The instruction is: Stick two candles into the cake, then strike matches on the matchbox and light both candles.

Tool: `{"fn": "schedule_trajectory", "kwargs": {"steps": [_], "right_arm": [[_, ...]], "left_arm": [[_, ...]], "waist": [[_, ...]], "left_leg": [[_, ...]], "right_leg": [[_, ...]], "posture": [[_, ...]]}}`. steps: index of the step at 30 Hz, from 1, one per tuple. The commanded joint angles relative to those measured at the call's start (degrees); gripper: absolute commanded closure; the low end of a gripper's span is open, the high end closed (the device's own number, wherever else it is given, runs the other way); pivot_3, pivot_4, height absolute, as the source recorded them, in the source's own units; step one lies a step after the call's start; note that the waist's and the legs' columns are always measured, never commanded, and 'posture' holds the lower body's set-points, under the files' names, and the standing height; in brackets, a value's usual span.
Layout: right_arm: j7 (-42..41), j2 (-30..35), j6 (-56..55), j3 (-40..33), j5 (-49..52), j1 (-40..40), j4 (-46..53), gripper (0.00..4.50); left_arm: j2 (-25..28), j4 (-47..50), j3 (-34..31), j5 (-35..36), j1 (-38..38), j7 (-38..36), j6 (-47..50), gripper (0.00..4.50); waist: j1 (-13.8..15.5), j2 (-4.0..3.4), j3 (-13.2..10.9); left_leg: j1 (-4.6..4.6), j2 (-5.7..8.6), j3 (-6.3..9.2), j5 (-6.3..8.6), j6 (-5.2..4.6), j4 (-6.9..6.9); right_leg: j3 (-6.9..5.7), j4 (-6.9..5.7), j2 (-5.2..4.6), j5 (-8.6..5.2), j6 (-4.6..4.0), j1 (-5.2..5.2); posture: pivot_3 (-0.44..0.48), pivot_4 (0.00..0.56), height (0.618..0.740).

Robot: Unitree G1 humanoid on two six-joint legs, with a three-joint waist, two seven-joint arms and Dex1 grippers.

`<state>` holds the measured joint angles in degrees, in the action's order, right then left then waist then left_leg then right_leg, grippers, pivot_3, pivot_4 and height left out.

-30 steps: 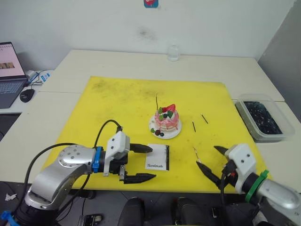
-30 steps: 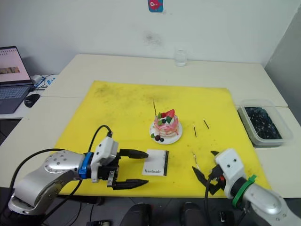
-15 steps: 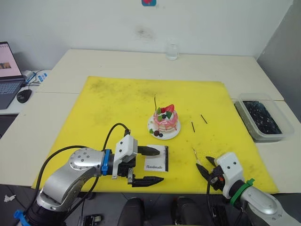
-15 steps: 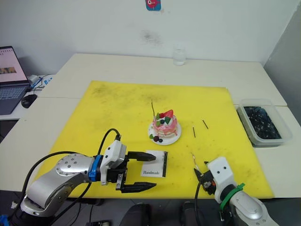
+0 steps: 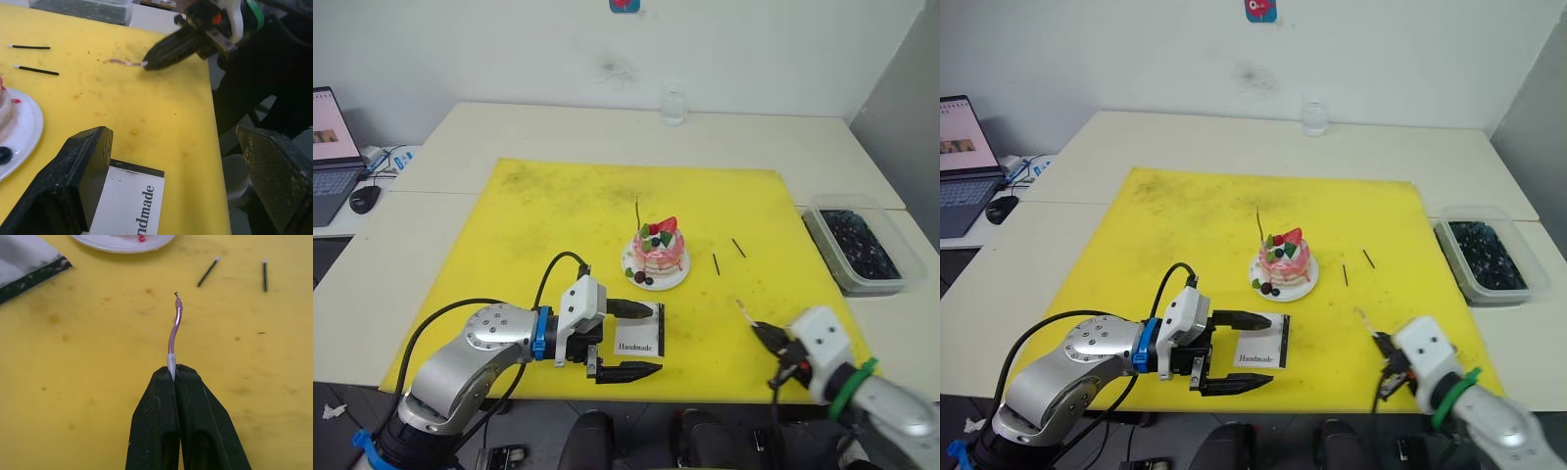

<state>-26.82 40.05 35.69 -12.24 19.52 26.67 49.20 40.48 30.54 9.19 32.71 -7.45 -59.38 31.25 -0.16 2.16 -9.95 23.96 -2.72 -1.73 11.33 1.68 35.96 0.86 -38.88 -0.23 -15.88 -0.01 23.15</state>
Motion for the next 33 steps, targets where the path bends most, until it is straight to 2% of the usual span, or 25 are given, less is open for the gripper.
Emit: {"fn": "schedule_trajectory", "kwargs": {"steps": [1, 4, 7, 13, 17, 18, 20, 25, 28, 30, 33], "right_arm": [[-8.7, 3.1, -9.6, -9.9, -1.4, 3.9, -7.3, 4.47], [-15.9, 4.0, -19.0, -14.7, -1.9, 7.0, -16.4, 4.47], [-20.8, 4.1, -23.8, -16.1, -1.2, 8.1, -21.1, 4.47], [-23.8, 3.8, -21.3, -14.7, 2.0, 5.4, -24.1, 4.47], [-24.6, 5.3, -19.7, -14.1, 1.0, 4.4, -24.5, 3.5], [-24.7, 5.7, -19.1, -14.4, 0.9, 4.1, -24.2, 3.06], [-25.8, 7.6, -15.6, -16.5, 2.7, 4.1, -21.8, 2.39], [-29.8, 13.6, -4.2, -23.4, 9.0, 5.2, -15.2, 2.39], [-32.0, 22.3, 8.3, -26.6, 12.8, 3.6, -11.5, 2.39], [-31.1, 29.6, 16.2, -25.6, 11.2, 1.6, -10.6, 2.39], [-29.3, 36.6, 24.3, -21.5, 11.7, -3.2, -10.9, 2.39]], "left_arm": [[-0.7, 2.0, 0.8, 0.9, -1.1, 0.1, 0.2, 0.0], [-0.8, 1.8, 1.1, 0.9, -1.4, -0.2, 0.4, 0.0], [-0.8, 1.5, 1.1, 0.9, -1.7, -0.4, 0.6, 0.0], [-0.9, 0.9, 1.0, 0.7, -2.5, -0.4, 0.7, 0.0], [-1.0, 1.0, 1.2, 0.7, -2.7, -0.2, 0.8, 0.0], [-1.0, 1.0, 1.2, 0.7, -2.7, -0.2, 0.8, 0.0], [-1.0, 1.2, 1.2, 0.6, -2.5, -0.1, 0.7, 0.0], [-0.5, 2.4, 1.0, 0.4, -1.3, 0.0, 0.3, 0.0], [0.4, 3.5, 0.9, -0.5, -0.7, -0.7, -0.9, 0.0], [0.5, 4.5, 1.0, -0.4, -0.6, -0.6, -1.0, 0.0], [0.4, 6.1, 1.8, -0.3, -0.5, -0.5, -1.1, 0.0]], "waist": [[0.0, 0.01, 0.0], [0.0, 0.02, 0.0], [0.0, -0.01, 0.0], [-0.3, -0.03, 0.0], [0.0, -0.05, 0.0], [0.0, -0.05, 0.0], [0.0, -0.05, 0.0], [0.1, -0.09, 0.0], [-0.1, -0.1, 0.0], [-0.2, -0.1, 0.0], [0.0, 0.03, 0.0]], "left_leg": [[0.0, 0.01, 0.01, 0.0, 0.0, 0.01], [-0.02, 0.01, 0.02, 0.0, 0.0, 0.01], [-0.05, 0.01, 0.02, 0.0, -0.01, 0.02], [-0.08, -0.01, 0.01, 0.0, 0.0, 0.03], [-0.06, 0.02, 0.02, 0.0, 0.0, 0.04], [-0.05, 0.02, 0.02, 0.0, 0.0, 0.04], [-0.05, 0.03, 0.0, 0.0, 0.0, 0.04], [-0.07, 0.02, 0.03, 0.0, 0.0, 0.04], [-0.08, 0.01, 0.03, 0.0, 0.0, 0.07], [-0.11, 0.01, -0.05, 0.0, 0.0, 0.08], [-0.08, 0.02, 0.06, -0.01, 0.0, 0.1]], "right_leg": [[-0.01, 0.0, 0.01, 0.01, 0.02, -0.01], [0.0, 0.0, 0.03, -0.09, -0.16, -0.02], [0.01, -0.02, 0.03, -0.13, -0.23, -0.02], [0.06, -0.07, 0.05, -0.12, -0.22, -0.03], [0.04, -0.07, 0.04, -0.12, -0.22, -0.04], [0.03, -0.07, 0.05, -0.12, -0.22, -0.04], [0.05, -0.06, 0.04, -0.12, -0.22, -0.04], [0.03, -0.08, 0.05, 0.01, 0.01, -0.06], [0.04, -0.09, 0.07, 0.02, 0.03, -0.06], [0.11, -0.09, 0.05, 0.0, -0.02, -0.06], [0.04, -0.04, 0.04, -0.03, -0.08, -0.08]], "posture": [[0.0, 0.15, 0.74], [0.0, 0.15, 0.74], [0.0, 0.15, 0.74], [0.0, 0.15, 0.74], [0.0, 0.15, 0.74], [0.0, 0.15, 0.74], [0.0, 0.15, 0.74], [0.0, 0.15, 0.74], [0.0, 0.15, 0.74], [0.0, 0.15, 0.74], [0.0, 0.15, 0.74]]}}
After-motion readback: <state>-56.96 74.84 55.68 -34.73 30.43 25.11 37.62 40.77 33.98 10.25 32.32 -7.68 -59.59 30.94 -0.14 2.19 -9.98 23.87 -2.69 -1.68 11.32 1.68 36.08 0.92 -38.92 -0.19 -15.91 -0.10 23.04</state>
